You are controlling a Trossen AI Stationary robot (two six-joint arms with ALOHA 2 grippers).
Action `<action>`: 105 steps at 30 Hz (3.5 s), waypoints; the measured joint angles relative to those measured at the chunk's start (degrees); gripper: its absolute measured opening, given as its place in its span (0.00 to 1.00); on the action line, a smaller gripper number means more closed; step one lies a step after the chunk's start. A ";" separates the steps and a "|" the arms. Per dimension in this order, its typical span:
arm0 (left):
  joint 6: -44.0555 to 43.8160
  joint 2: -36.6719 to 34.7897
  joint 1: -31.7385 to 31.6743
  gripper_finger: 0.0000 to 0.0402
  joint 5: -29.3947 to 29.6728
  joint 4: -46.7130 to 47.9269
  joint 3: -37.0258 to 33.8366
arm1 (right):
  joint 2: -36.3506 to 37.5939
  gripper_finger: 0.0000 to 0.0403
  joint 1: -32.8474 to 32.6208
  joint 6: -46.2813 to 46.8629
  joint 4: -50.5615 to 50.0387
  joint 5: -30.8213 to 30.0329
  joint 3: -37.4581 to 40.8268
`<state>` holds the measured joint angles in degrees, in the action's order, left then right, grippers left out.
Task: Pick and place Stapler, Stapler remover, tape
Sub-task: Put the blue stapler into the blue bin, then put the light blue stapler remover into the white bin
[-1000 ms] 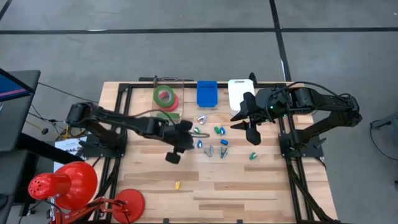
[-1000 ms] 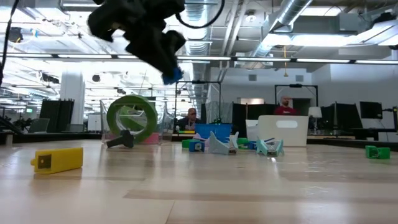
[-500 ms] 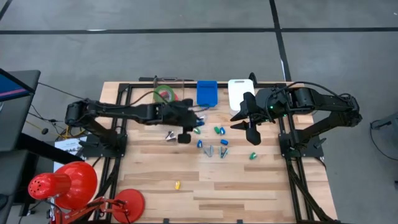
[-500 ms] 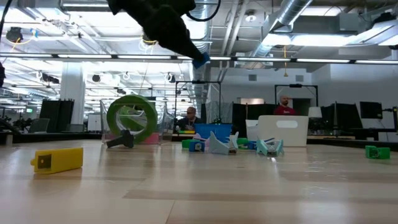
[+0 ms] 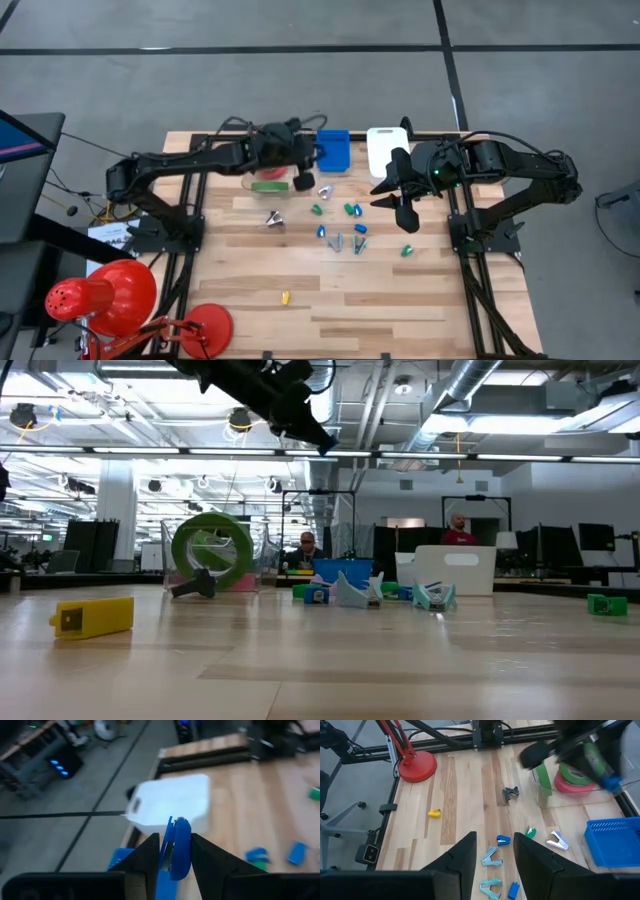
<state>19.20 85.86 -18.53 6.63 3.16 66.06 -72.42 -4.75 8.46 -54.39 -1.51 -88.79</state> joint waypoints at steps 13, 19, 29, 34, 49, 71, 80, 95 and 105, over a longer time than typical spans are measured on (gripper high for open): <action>-2.13 0.52 -7.79 0.24 -1.19 -0.82 3.15 | -0.01 0.30 0.04 -1.53 0.00 -2.25 0.00; -3.12 4.26 -8.56 0.24 -2.18 -1.22 3.12 | -0.01 0.30 0.04 -1.52 -0.02 -2.85 0.00; -5.11 12.21 -8.46 0.24 -2.40 -1.67 3.08 | 0.00 0.30 0.00 -1.52 -0.04 -2.85 0.00; -5.11 14.62 -8.46 0.24 -2.40 -2.20 3.07 | 0.00 0.30 0.00 -1.52 -0.07 -2.85 0.00; -5.11 15.69 -8.46 0.24 -2.42 -6.21 3.08 | -0.02 0.30 0.00 -1.52 -1.56 -2.83 0.00; -8.15 15.54 -7.49 0.63 -2.16 -5.02 3.07 | 0.00 0.30 0.00 -1.52 -2.02 -2.83 0.00; -8.35 10.09 -2.93 0.64 -2.16 -1.36 3.06 | 0.00 0.30 0.01 -2.57 -2.15 -2.83 0.00; -10.36 -2.62 12.71 0.64 -2.01 3.49 3.06 | 0.00 0.30 0.00 -2.42 -2.86 -2.83 0.00; -12.70 -4.98 20.15 0.61 -1.72 4.96 3.06 | 0.00 0.30 -0.04 -1.35 -6.16 -2.78 0.00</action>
<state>6.50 80.88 1.63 4.90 8.12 69.13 -72.42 -4.80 7.11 -60.55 -4.30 -88.79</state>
